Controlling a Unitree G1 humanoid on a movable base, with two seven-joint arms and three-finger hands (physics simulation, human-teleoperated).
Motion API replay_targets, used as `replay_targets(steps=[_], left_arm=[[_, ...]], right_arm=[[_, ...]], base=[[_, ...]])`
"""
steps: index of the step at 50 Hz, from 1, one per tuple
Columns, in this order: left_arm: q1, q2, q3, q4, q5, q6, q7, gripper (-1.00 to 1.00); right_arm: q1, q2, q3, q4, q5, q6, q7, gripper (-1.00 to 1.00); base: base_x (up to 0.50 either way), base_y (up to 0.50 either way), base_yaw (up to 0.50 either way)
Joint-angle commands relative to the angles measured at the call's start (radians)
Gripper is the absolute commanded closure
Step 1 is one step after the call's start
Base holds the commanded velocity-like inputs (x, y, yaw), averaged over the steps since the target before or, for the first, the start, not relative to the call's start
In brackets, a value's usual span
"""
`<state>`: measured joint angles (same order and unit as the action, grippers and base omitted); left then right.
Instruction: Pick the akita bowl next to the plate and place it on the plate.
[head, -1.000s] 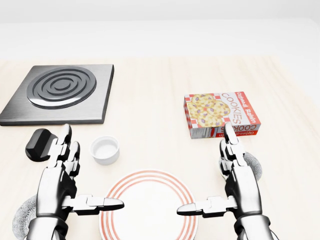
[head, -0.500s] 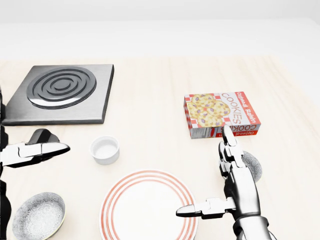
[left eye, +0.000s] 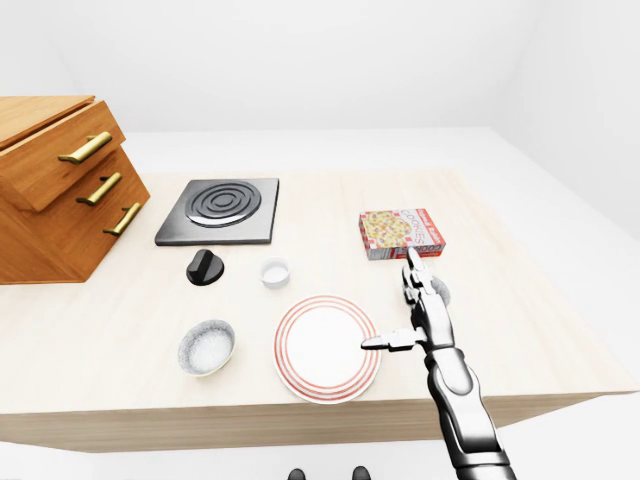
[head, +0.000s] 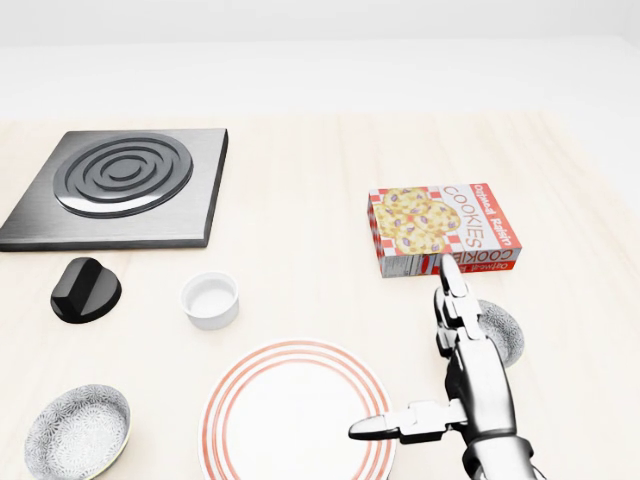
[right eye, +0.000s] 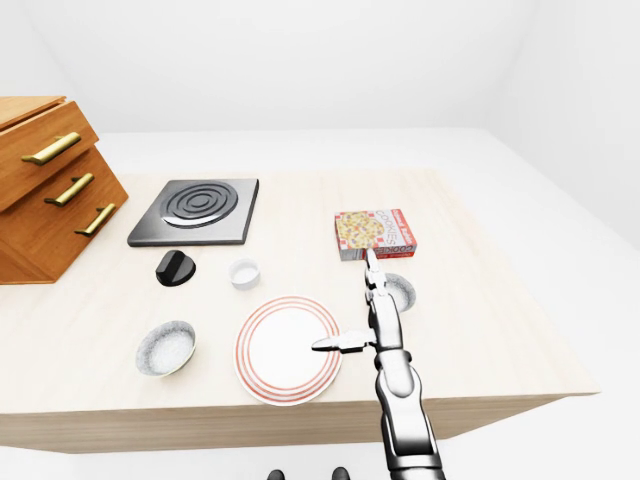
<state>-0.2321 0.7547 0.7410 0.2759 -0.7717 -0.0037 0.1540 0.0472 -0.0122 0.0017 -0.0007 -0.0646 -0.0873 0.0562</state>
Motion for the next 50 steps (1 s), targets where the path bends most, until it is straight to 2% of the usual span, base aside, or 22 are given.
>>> replay_targets(steps=[1, 15, 23, 38, 50], left_arm=[[0.045, 0.25, 0.148, 0.463, -0.308, -0.084, 0.017, -1.0], [0.048, 0.286, 0.112, 0.592, -0.367, -0.084, -0.04, -1.0], [0.033, 0.308, 0.058, 0.719, -0.414, -0.084, -0.088, -1.0], [0.02, 0.307, 0.01, 0.771, -0.431, -0.084, -0.105, -1.0], [0.029, 0.305, 0.003, 0.756, -0.444, -0.084, -0.098, -1.0]], right_arm=[[0.007, 0.001, 0.006, 0.002, -0.012, 0.0, -0.002, -1.0], [0.014, 0.002, 0.009, -0.002, -0.017, 0.0, -0.003, -1.0], [0.013, 0.002, 0.01, 0.002, -0.018, 0.0, -0.001, -1.0], [0.011, 0.002, 0.009, 0.008, -0.016, 0.0, 0.002, -1.0], [0.011, 0.002, 0.009, 0.004, -0.018, 0.0, 0.0, -1.0]], base=[[0.0, 0.0, 0.0], [0.0, 0.0, 0.0], [0.0, 0.0, 0.0], [0.0, 0.0, 0.0], [0.0, 0.0, 0.0]])
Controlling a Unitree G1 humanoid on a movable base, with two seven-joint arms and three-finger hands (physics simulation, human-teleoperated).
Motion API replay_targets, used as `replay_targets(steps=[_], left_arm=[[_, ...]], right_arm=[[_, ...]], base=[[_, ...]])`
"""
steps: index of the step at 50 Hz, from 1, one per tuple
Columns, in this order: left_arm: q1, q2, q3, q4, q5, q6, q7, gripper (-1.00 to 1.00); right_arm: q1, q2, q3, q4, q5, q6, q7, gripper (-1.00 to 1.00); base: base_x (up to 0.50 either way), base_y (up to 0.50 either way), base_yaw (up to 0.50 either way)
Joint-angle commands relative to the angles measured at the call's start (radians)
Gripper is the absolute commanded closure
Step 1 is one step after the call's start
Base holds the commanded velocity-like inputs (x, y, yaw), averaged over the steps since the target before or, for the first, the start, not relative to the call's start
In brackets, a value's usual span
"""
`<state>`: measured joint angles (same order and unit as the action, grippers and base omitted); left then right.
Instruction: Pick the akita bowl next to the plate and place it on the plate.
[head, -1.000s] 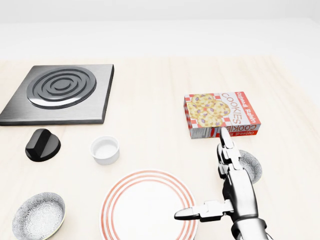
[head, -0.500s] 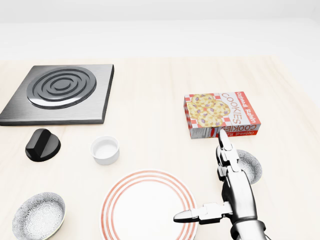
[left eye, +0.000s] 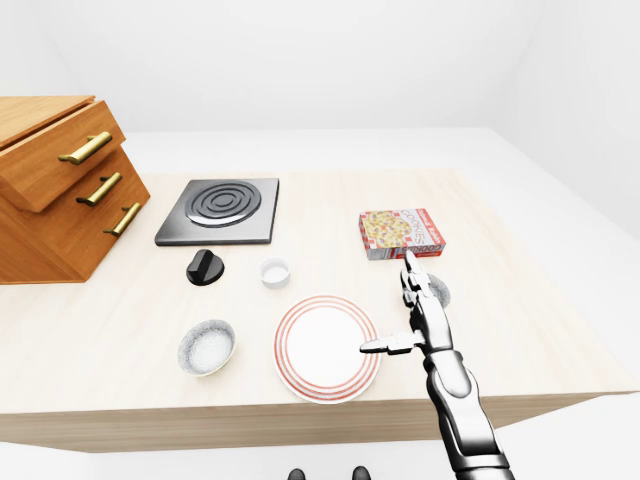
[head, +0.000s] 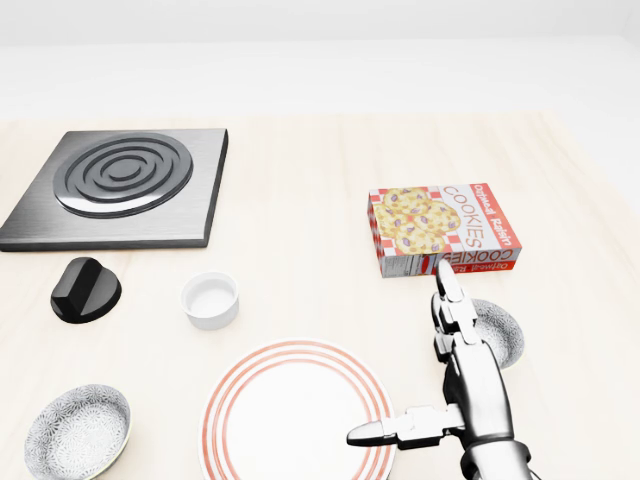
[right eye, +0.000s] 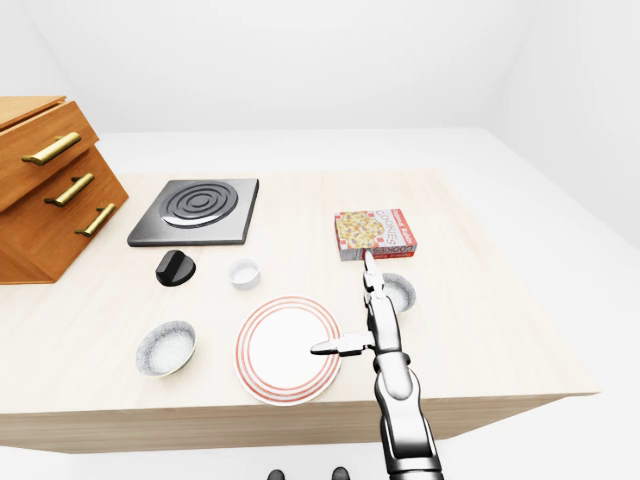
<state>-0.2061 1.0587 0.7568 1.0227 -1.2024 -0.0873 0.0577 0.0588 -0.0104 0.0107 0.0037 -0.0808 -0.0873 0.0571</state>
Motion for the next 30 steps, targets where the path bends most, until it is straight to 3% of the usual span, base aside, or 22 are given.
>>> replay_targets(steps=[1, 5, 9, 11, 19, 25, 30], left_arm=[[0.004, 0.001, -0.012, 0.007, -0.013, 0.0, 0.0, -1.0], [0.007, -0.003, -0.008, -0.006, -0.005, 0.0, 0.005, -1.0], [0.002, -0.005, -0.01, -0.002, 0.001, 0.0, 0.004, -1.0], [0.002, -0.007, -0.011, -0.008, 0.004, 0.0, 0.007, -1.0], [0.008, -0.015, -0.001, -0.039, 0.017, 0.0, 0.024, -1.0], [-0.002, -0.016, -0.003, -0.026, 0.025, 0.0, 0.017, -1.0], [-0.002, -0.015, -0.004, -0.026, 0.024, 0.0, 0.016, -1.0]], right_arm=[[0.0, 0.0, 0.0, 0.003, -0.002, 0.0, -0.002, -1.0], [0.002, -0.008, -0.005, -0.036, -0.04, 0.0, -0.027, -1.0], [0.012, -0.021, -0.045, -0.247, -0.034, 0.086, -0.018, -1.0], [0.001, -0.026, -0.083, -0.346, 0.001, 0.175, 0.0, -1.0], [-0.024, -0.108, -0.26, -0.681, -0.107, 0.175, 0.102, -1.0], [-0.054, -0.171, -0.459, -0.793, -0.158, 0.175, 0.191, -1.0], [-0.088, -0.219, -0.602, -0.846, -0.119, 0.175, 0.236, -1.0]], base=[[0.0, 0.0, 0.0], [0.0, 0.0, 0.0], [0.0, 0.0, 0.0], [0.0, 0.0, 0.0], [0.0, 0.0, 0.0], [0.0, 0.0, 0.0], [0.0, 0.0, 0.0]])
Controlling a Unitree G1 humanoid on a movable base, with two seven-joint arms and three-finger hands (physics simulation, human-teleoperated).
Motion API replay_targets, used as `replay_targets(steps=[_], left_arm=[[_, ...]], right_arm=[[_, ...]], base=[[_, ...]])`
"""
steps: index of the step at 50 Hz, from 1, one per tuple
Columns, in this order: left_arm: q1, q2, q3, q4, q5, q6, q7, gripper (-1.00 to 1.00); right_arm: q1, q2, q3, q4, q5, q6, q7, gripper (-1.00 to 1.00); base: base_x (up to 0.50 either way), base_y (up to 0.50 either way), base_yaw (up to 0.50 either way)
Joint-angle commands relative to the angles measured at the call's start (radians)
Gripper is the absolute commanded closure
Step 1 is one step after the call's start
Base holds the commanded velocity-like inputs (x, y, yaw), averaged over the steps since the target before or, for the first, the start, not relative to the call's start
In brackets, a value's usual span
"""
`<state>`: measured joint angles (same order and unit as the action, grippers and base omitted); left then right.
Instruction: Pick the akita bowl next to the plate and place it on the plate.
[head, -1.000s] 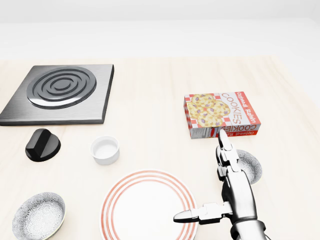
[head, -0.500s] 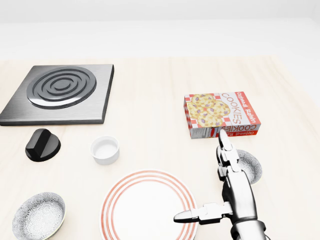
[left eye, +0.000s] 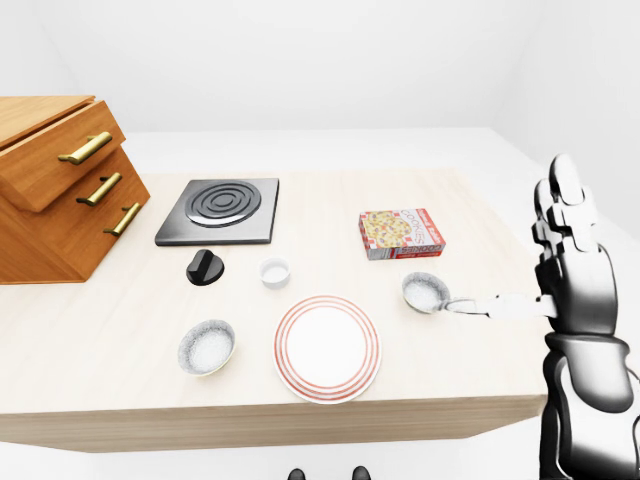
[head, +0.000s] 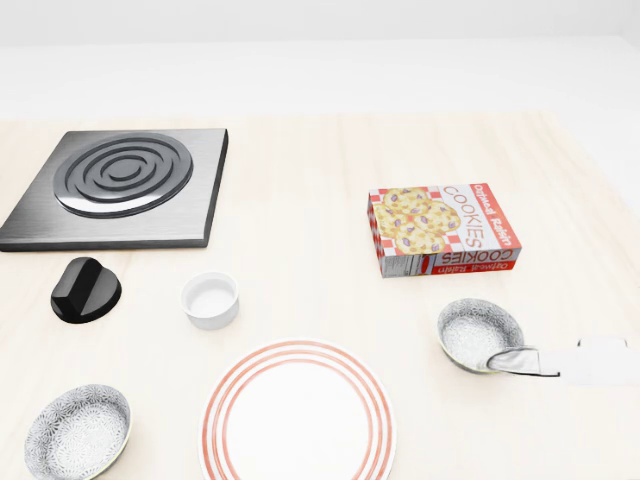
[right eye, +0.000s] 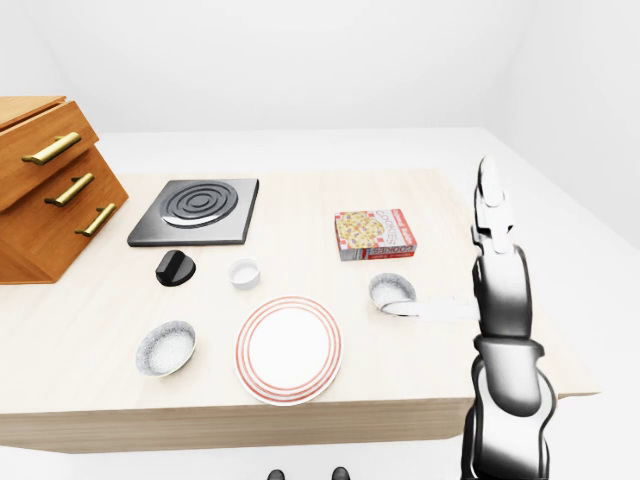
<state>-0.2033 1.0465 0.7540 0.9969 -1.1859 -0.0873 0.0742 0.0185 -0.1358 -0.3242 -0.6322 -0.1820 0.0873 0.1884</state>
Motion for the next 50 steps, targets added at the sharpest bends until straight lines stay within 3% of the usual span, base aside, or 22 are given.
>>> replay_targets(steps=[1, 6, 9, 10, 11, 13, 14, 18, 28, 34, 39, 43, 50], left_arm=[[-0.004, -0.003, -0.002, -0.002, 0.007, 0.0, 0.0, -1.0], [-0.007, 0.001, -0.002, 0.014, 0.003, 0.0, -0.01, -1.0], [-0.004, 0.003, -0.002, 0.012, 0.0, 0.0, -0.01, -1.0], [-0.004, 0.001, -0.004, 0.009, 0.0, 0.0, -0.008, -1.0], [-0.003, 0.001, -0.004, 0.007, 0.001, 0.0, -0.008, -1.0], [-0.003, 0.0, -0.005, 0.007, 0.001, 0.0, -0.007, -1.0], [-0.003, -0.001, -0.004, 0.006, 0.001, 0.0, -0.006, -1.0], [-0.001, -0.003, -0.002, -0.004, 0.005, 0.0, 0.0, -1.0], [-0.011, -0.004, -0.011, 0.011, 0.008, 0.0, -0.005, -1.0], [-0.017, -0.003, -0.016, 0.02, 0.009, 0.0, -0.008, -1.0], [-0.03, -0.001, -0.029, 0.044, 0.005, 0.0, -0.019, -1.0], [-0.032, -0.002, -0.035, 0.049, 0.001, 0.0, -0.023, -1.0], [-0.033, -0.002, -0.041, 0.051, -0.003, 0.0, -0.023, -1.0]], right_arm=[[-0.053, -0.104, -0.281, -0.21, -0.024, 0.0, 0.105, -1.0], [-0.059, -0.144, -0.331, -0.166, -0.049, 0.0, 0.105, -1.0], [-0.042, -0.144, -0.319, -0.125, -0.108, 0.0, 0.111, -1.0], [-0.016, -0.152, -0.3, -0.064, -0.198, 0.0, 0.079, -1.0], [-0.011, -0.152, -0.299, -0.033, -0.242, -0.034, 0.065, -1.0], [-0.023, -0.172, -0.306, 0.046, -0.397, -0.151, -0.031, -1.0], [-0.037, -0.195, -0.314, 0.097, -0.515, -0.175, -0.138, -1.0], [-0.031, -0.222, -0.311, 0.144, -0.674, -0.175, -0.217, -1.0], [-0.03, -0.246, -0.307, 0.212, -0.848, -0.175, -0.306, -1.0], [-0.036, -0.278, -0.278, 0.3, -1.026, -0.175, -0.442, -1.0], [-0.043, -0.283, -0.251, 0.337, -1.051, -0.175, -0.461, -1.0], [-0.072, -0.299, -0.204, 0.384, -1.152, -0.175, -0.552, -1.0], [-0.1, -0.294, -0.137, 0.427, -1.189, -0.175, -0.621, -1.0]], base=[[0.0, 0.0, 0.0], [0.0, 0.0, 0.0], [0.0, 0.0, 0.0], [0.0, 0.0, 0.0], [0.0, 0.0, 0.0], [0.0, 0.0, 0.0], [0.0, 0.0, 0.0], [0.0, 0.0, 0.0], [0.0, 0.0, 0.0], [0.0, 0.0, 0.0], [0.0, 0.0, 0.0], [0.0, 0.0, 0.0], [0.0, 0.0, 0.0]])
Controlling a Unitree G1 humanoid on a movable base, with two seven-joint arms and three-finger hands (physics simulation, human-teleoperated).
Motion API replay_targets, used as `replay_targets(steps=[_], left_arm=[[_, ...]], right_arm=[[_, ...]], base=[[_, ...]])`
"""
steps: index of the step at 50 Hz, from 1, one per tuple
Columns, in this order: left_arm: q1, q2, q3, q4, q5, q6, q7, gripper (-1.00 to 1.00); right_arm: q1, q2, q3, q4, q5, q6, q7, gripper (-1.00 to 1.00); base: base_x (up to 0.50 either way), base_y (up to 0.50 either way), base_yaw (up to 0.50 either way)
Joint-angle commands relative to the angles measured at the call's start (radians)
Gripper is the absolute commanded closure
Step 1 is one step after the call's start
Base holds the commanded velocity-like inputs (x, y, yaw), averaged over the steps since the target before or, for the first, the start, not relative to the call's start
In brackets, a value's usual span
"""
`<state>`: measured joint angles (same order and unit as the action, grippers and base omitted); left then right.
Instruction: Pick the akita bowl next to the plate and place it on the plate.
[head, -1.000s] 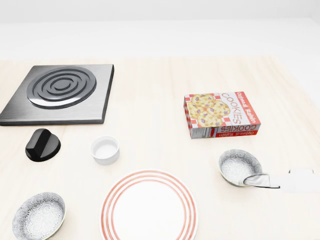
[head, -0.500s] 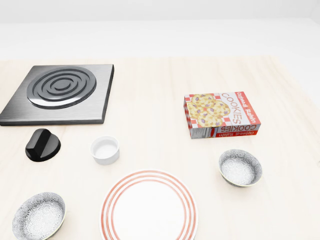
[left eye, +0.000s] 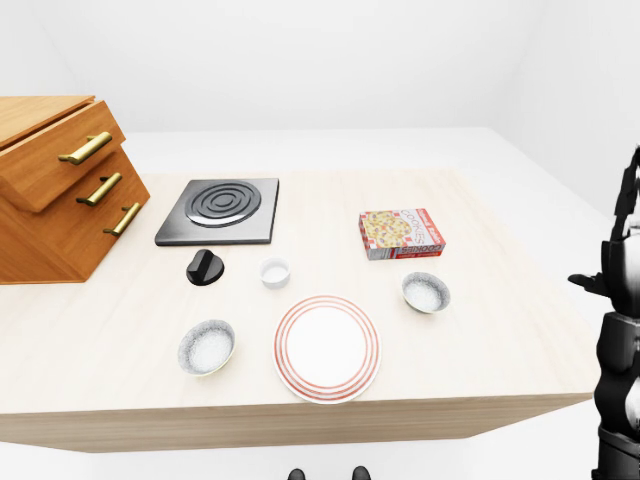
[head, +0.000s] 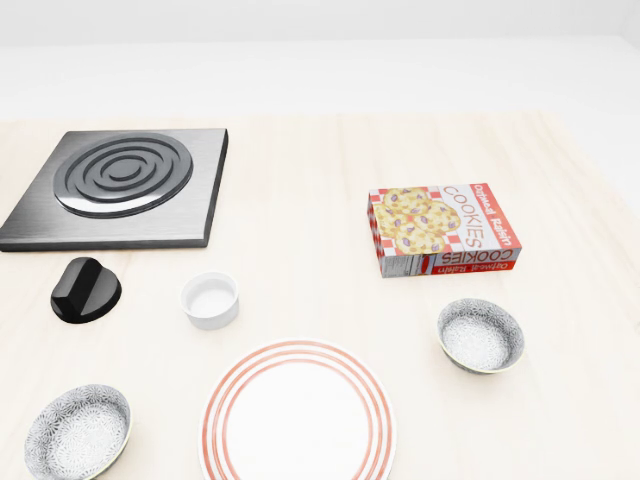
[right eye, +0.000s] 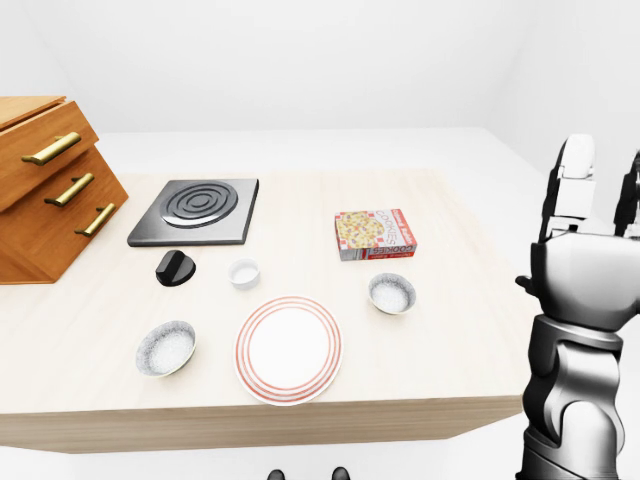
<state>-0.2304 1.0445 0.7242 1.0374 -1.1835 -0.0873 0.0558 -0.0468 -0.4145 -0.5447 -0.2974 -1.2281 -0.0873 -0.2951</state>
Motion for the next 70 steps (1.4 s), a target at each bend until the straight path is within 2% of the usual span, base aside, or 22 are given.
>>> replay_targets(steps=[1, 11, 22, 30, 43, 61, 70], left_arm=[[-0.005, 0.0, -0.011, 0.011, -0.005, 0.0, -0.004, -1.0], [0.003, -0.004, -0.007, -0.005, -0.002, 0.0, 0.005, -1.0], [0.001, -0.01, -0.004, -0.01, 0.01, 0.0, 0.008, -1.0], [-0.01, -0.01, -0.016, 0.013, 0.007, 0.0, -0.005, -1.0], [-0.017, -0.009, -0.026, 0.023, 0.005, 0.0, -0.007, -1.0], [-0.018, -0.015, -0.031, 0.021, 0.007, 0.0, -0.007, -1.0], [-0.013, -0.015, -0.026, 0.02, 0.007, 0.0, -0.007, -1.0]], right_arm=[[-0.034, -0.014, 0.092, 0.102, -0.154, 0.0, -0.15, -1.0], [-0.064, 0.004, 0.178, 0.182, -0.206, 0.0, -0.228, -1.0], [-0.094, 0.038, 0.278, 0.243, -0.266, 0.0, -0.228, -1.0], [-0.121, 0.055, 0.324, 0.338, -0.255, 0.0, -0.228, -1.0], [-0.144, 0.033, 0.348, 0.497, -0.208, 0.0, -0.228, -1.0], [-0.092, 0.043, 0.36, 0.495, -0.216, 0.0, -0.228, -1.0], [-0.068, 0.062, 0.396, 0.515, -0.253, 0.0, -0.228, -1.0]], base=[[0.0, 0.0, 0.0], [0.0, 0.0, 0.0], [0.0, 0.0, 0.0], [0.0, 0.0, 0.0], [0.0, 0.0, 0.0], [0.0, 0.0, 0.0], [0.0, 0.0, 0.0]])
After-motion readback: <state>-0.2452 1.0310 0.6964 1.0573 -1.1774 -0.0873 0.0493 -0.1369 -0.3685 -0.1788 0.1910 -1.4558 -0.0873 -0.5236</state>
